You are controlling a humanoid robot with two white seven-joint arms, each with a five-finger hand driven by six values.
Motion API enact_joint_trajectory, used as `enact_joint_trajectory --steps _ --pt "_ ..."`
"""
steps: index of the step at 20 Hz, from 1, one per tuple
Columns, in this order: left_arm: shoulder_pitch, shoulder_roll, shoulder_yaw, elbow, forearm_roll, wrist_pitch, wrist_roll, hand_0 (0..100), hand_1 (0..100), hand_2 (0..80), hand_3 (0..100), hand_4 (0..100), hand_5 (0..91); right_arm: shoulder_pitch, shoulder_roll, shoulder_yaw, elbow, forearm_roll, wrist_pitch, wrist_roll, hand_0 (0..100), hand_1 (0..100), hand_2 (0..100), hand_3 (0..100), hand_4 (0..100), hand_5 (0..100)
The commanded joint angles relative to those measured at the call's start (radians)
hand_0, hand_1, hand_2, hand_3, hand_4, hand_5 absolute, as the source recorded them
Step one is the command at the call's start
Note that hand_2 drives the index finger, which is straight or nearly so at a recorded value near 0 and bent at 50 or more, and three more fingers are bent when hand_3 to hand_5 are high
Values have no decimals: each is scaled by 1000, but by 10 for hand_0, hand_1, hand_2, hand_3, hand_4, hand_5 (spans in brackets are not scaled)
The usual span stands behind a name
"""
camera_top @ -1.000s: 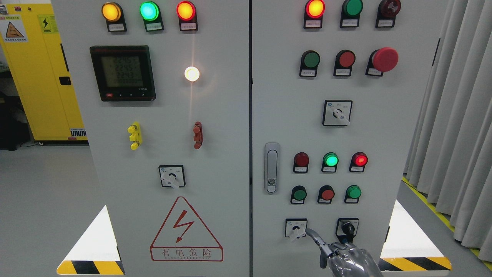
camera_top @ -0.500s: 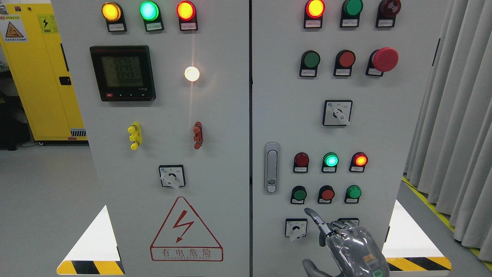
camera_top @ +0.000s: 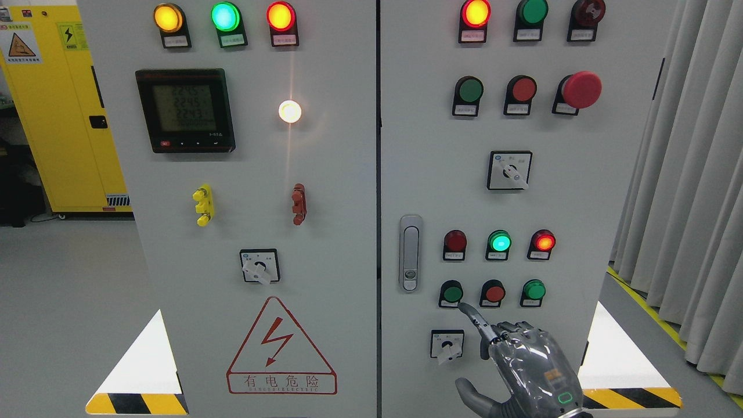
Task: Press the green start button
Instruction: 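Push the green button inward with the right hand's index finger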
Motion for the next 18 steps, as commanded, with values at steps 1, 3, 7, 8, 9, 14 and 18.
enact_joint_trajectory --steps 1,3,7,8,9,14,18 --pt "-8 -1 0 -29 0 1 0 120 556 0 0 0 0 -20 2 14 42 1 1 1 310 638 7 659 656 505" --pt "-8 -1 0 -29 0 1 0 120 556 0 0 0 0 -22 4 14 43 1 1 1 311 637 6 657 655 502" --pt "-8 -1 0 -29 0 1 0 120 556 0 0 0 0 -25 4 14 57 1 3 19 311 635 4 657 654 501" --pt "-8 -1 0 -29 0 1 0 120 556 0 0 0 0 -31 5 14 60 1 3 21 311 635 3 657 653 500" --pt "-9 -1 0 -29 0 1 0 120 556 0 0 0 0 -36 7 14 63 2 3 21 311 634 3 657 652 499" --pt "-9 -1 0 -29 0 1 0 120 556 0 0 0 0 -45 7 15 63 5 3 21 310 633 0 654 649 495" --pt "-9 -1 0 -29 0 1 1 120 556 0 0 0 0 -50 7 14 60 5 3 21 310 631 0 652 648 494"
